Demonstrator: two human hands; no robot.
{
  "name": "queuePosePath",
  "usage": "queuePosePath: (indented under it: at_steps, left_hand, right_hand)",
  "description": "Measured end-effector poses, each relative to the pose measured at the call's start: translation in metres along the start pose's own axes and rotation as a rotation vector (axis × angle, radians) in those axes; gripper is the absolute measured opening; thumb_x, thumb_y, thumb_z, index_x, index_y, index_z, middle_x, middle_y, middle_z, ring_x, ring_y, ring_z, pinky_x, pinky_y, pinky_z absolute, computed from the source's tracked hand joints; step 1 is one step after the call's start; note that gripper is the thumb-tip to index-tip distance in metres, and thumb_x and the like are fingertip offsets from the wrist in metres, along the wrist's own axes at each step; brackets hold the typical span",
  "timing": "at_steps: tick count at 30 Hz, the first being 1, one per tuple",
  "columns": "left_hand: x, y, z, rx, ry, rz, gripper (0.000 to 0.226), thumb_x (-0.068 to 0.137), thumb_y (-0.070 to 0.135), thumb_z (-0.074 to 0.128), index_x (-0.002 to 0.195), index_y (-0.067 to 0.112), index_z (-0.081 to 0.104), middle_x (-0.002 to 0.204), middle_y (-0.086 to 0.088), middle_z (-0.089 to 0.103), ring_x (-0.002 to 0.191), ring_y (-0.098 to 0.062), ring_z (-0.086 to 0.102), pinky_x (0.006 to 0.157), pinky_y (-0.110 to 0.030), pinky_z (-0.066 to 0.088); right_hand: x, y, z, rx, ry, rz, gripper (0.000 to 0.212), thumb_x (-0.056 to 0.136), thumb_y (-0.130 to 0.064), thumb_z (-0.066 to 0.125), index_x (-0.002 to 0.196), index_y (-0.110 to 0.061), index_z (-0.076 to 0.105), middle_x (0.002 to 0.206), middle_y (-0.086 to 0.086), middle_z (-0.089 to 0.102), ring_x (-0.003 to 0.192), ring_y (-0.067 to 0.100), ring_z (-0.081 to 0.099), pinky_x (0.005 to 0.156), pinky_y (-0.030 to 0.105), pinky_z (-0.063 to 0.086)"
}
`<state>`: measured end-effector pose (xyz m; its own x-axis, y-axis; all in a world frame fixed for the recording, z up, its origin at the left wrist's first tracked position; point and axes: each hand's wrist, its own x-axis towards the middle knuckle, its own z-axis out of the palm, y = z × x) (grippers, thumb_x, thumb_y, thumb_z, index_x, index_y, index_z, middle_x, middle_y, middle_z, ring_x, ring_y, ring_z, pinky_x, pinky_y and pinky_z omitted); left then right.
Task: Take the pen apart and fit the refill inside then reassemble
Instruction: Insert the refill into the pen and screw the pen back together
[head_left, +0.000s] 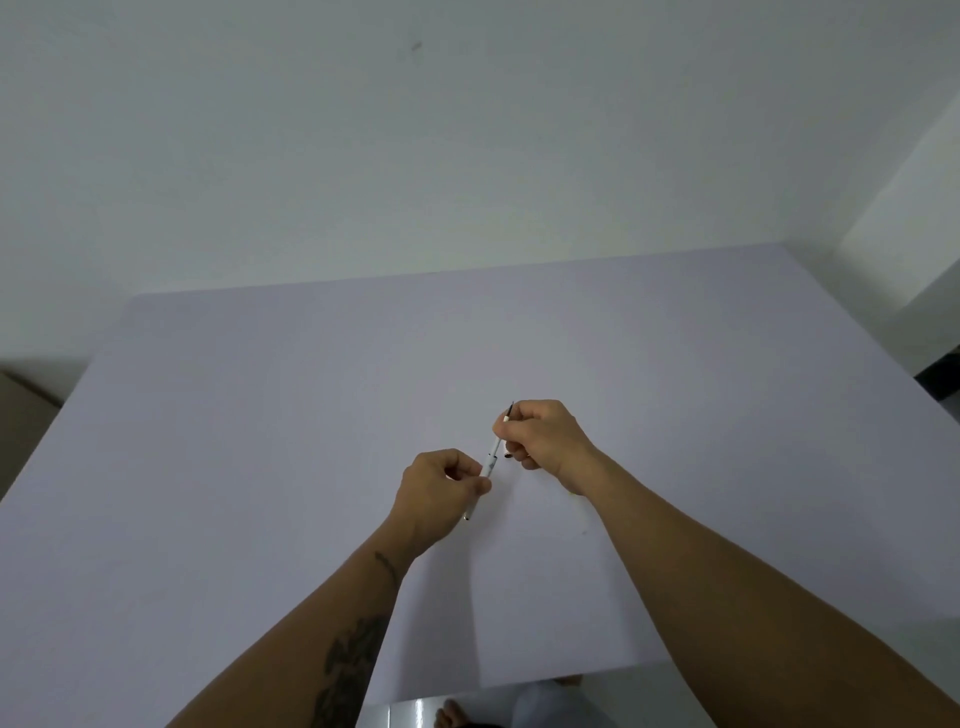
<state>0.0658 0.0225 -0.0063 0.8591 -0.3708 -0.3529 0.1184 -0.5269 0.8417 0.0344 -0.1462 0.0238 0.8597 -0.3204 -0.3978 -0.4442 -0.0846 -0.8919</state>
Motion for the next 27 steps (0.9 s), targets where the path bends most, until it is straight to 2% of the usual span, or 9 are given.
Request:
queuePosePath:
  at_steps: [6, 7, 9, 12, 16, 21, 23, 27]
  left_hand:
    - [0.004, 0.006, -0.001, -0.084, -0.025, -0.020, 0.005, 0.081, 0.013, 0.076, 0.079, 0.011, 0.072, 0.070, -0.004, 0.065, 0.070, -0.024, 0.063, 0.077, -0.046, 0.059]
    - [0.005, 0.007, -0.001, -0.099, -0.031, -0.031, 0.006, 0.081, 0.012, 0.076, 0.078, 0.011, 0.071, 0.068, -0.003, 0.063, 0.068, -0.023, 0.062, 0.077, -0.046, 0.060]
    - [0.008, 0.008, -0.002, -0.125, -0.043, -0.061, 0.009, 0.080, 0.011, 0.076, 0.075, 0.012, 0.069, 0.065, -0.001, 0.061, 0.066, -0.020, 0.060, 0.076, -0.044, 0.059]
    - [0.012, 0.006, -0.006, -0.139, -0.066, -0.106, 0.011, 0.081, 0.010, 0.075, 0.075, 0.010, 0.066, 0.068, -0.003, 0.060, 0.068, -0.021, 0.058, 0.075, -0.042, 0.059]
    - [0.020, 0.003, -0.010, -0.159, -0.075, -0.175, 0.012, 0.081, 0.009, 0.074, 0.077, 0.009, 0.063, 0.076, -0.009, 0.061, 0.071, -0.023, 0.058, 0.073, -0.040, 0.058]
    - [0.029, -0.002, -0.011, -0.111, -0.082, -0.243, 0.013, 0.083, 0.008, 0.072, 0.075, 0.010, 0.062, 0.077, -0.009, 0.060, 0.072, -0.022, 0.057, 0.068, -0.032, 0.053]
    - [0.033, -0.003, -0.010, -0.103, -0.078, -0.262, 0.013, 0.083, 0.008, 0.072, 0.076, 0.009, 0.061, 0.077, -0.008, 0.060, 0.071, -0.022, 0.055, 0.067, -0.032, 0.051]
    - [0.040, -0.003, -0.008, -0.086, -0.078, -0.284, 0.014, 0.084, 0.009, 0.071, 0.075, 0.011, 0.061, 0.076, -0.007, 0.059, 0.071, -0.022, 0.054, 0.068, -0.032, 0.051]
  right_hand:
    - [0.009, 0.004, -0.004, -0.106, -0.128, 0.082, 0.006, 0.086, -0.015, 0.071, 0.081, -0.014, 0.073, 0.070, 0.002, 0.064, 0.063, 0.015, 0.055, 0.057, 0.023, 0.049]
    - [0.012, 0.005, -0.007, -0.094, -0.104, 0.089, 0.002, 0.086, -0.016, 0.072, 0.086, -0.015, 0.074, 0.073, 0.001, 0.066, 0.064, 0.014, 0.057, 0.058, 0.023, 0.050]
    - [0.021, 0.013, -0.016, -0.065, -0.023, 0.103, 0.009, 0.085, -0.015, 0.072, 0.094, -0.015, 0.075, 0.077, 0.001, 0.068, 0.065, 0.013, 0.060, 0.060, 0.024, 0.052]
    - [0.031, 0.034, -0.032, -0.233, 0.078, 0.118, 0.015, 0.083, -0.010, 0.069, 0.096, -0.014, 0.074, 0.090, 0.004, 0.070, 0.074, 0.015, 0.062, 0.066, 0.024, 0.051]
    - [0.044, 0.059, -0.041, -0.436, 0.109, 0.136, 0.030, 0.083, -0.008, 0.061, 0.111, -0.014, 0.071, 0.109, 0.006, 0.068, 0.092, 0.019, 0.064, 0.074, 0.025, 0.050]
    - [0.065, 0.063, -0.028, -0.569, 0.081, 0.098, 0.035, 0.083, -0.016, 0.061, 0.117, -0.020, 0.067, 0.119, 0.005, 0.065, 0.094, 0.020, 0.060, 0.078, 0.025, 0.045]
    - [0.073, 0.064, -0.021, -0.597, 0.077, 0.089, 0.033, 0.083, -0.018, 0.061, 0.116, -0.020, 0.066, 0.120, 0.005, 0.064, 0.099, 0.023, 0.061, 0.079, 0.026, 0.045]
    - [0.086, 0.062, -0.009, -0.668, 0.100, 0.063, 0.007, 0.085, -0.018, 0.057, 0.089, -0.017, 0.063, 0.098, 0.008, 0.067, 0.078, 0.026, 0.057, 0.067, 0.028, 0.045]
